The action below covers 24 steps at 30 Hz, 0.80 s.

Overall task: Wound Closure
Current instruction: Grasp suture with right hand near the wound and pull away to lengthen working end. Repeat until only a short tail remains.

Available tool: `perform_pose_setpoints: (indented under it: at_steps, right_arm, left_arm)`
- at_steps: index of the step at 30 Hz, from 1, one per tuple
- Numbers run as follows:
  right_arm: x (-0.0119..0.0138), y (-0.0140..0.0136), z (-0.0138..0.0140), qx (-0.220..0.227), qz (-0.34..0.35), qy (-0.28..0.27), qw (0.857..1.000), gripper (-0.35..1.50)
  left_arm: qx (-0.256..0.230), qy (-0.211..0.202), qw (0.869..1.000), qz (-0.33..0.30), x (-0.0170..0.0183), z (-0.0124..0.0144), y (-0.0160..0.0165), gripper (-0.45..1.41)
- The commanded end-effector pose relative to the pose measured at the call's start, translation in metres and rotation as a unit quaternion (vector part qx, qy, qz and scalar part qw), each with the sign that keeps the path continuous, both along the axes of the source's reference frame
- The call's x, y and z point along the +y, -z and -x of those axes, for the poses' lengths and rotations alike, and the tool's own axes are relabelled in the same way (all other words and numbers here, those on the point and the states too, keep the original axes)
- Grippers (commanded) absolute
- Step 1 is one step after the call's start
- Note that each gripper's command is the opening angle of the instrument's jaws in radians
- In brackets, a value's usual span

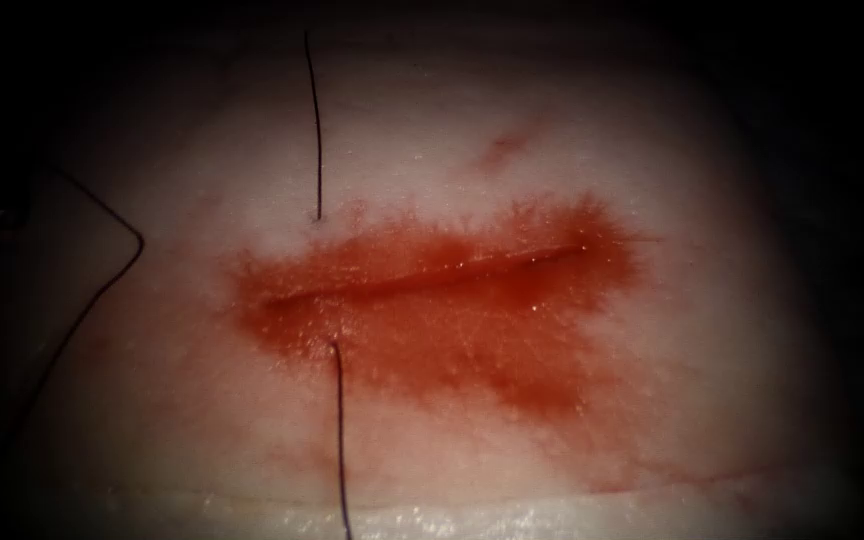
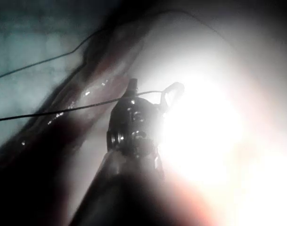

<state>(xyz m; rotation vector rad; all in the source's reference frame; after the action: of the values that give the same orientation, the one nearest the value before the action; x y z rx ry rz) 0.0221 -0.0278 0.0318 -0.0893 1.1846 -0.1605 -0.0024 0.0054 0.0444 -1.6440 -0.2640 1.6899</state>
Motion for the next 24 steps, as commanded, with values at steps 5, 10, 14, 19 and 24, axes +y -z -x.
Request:
perform_pose_setpoints:
  at_steps: [5, 10, 14, 19, 24]
  right_arm:
    - [0.0052, -0.0059, -0.0003, 0.028, -0.026, -0.013, 0.999, 1.36]
    - [0.0074, -0.0091, -0.0014, 0.032, -0.029, -0.028, 0.999, 1.35]
    - [0.0079, -0.0117, -0.0026, 0.034, -0.035, -0.022, 0.999, 1.33]
    - [0.0080, -0.0146, -0.0039, 0.040, -0.047, -0.017, 0.998, 1.28]
    - [0.0095, -0.0168, -0.0048, 0.037, -0.049, -0.024, 0.998, 1.19]
  left_arm:
    - [-0.001, -0.001, 1.000, 0.000, -0.0001, 0.0005, -0.0006, -0.45]
    - [-0.001, -0.001, 1.000, 0.000, -0.0001, 0.0005, -0.0006, -0.45]
    - [-0.002, -0.001, 1.000, -0.003, -0.0001, 0.0004, -0.0006, -0.45]
    - [-0.003, -0.001, 1.000, -0.003, -0.0001, 0.0004, -0.0006, -0.45]
    - [-0.003, -0.001, 1.000, -0.003, -0.0001, 0.0004, -0.0006, -0.45]
